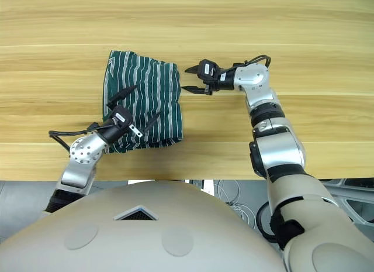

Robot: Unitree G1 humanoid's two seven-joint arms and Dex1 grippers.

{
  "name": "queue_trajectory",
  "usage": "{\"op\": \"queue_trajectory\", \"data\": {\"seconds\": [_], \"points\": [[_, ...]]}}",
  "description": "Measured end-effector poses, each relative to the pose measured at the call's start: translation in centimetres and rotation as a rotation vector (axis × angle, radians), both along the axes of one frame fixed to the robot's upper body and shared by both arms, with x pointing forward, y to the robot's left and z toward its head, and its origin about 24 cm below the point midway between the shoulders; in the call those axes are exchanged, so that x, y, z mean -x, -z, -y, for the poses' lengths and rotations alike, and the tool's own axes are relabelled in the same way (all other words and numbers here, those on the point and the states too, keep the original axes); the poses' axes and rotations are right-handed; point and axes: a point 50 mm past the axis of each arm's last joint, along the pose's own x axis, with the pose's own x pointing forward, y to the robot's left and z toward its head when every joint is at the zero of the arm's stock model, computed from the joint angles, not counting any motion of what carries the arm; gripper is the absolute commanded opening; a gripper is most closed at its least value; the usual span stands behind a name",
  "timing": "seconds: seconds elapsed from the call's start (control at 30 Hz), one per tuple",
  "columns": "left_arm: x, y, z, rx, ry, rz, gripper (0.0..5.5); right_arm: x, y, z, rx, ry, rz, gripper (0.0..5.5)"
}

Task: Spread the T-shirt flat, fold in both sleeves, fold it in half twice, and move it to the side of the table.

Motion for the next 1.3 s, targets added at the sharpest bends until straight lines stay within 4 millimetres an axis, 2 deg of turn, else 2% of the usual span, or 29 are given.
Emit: {"op": "queue_trajectory", "data": {"seconds": [0.1, 0.2, 0.27, 0.33, 0.4, 0.53, 0.63, 0.7, 0.9, 1.07, 1.3], "points": [[-0.2, -2.9, -4.4, -0.035, 0.006, 0.098, 5.37, 2.5, -1.4, 2.4, -0.046, -0.125, 0.049, 3.65], [0.5, -4.8, -7.8, -0.148, 0.072, 0.152, 5.4, 5.8, -1.8, 3.8, -0.025, -0.221, 0.066, 4.14], [1.3, -4.8, -10.2, -0.312, 0.118, 0.132, 5.4, 7.1, -1.7, 4.1, 0.041, -0.261, 0.129, 4.14], [1.9, -3.9, -11.9, -0.479, 0.164, 0.068, 5.4, 7.4, -1.5, 3.5, 0.079, -0.277, 0.223, 4.14], [2.4, -2.9, -12.9, -0.575, 0.195, 0.011, 5.4, 7.4, -1.3, 2.4, 0.094, -0.292, 0.338, 4.14], [3.6, -0.9, -13.6, -0.713, 0.31, -0.054, 5.4, 8.3, 0.2, 0.1, 0.112, -0.377, 0.432, 4.14], [3.6, -0.7, -13.5, -0.782, 0.383, -0.001, 5.4, 8.4, 0.9, -1.1, 0.109, -0.423, 0.459, 4.14], [3.2, -0.6, -12.7, -0.802, 0.426, 0.049, 5.4, 8.6, 1.2, -1.9, 0.095, -0.453, 0.47, 4.14], [2.7, 0.0, -9.8, -0.752, 0.515, 0.132, 5.4, 8.5, 1.5, -2.7, 0.079, -0.466, 0.489, 4.14], [2.4, 0.3, -8.2, -0.724, 0.569, 0.172, 5.4, 8.1, 1.5, -3.1, 0.092, -0.479, 0.524, 3.31], [1.6, 1.1, -7.4, -0.735, 0.615, 0.226, 4.09, 8.9, 2.0, -2.9, 0.086, -0.527, 0.513, 1.98]]}}
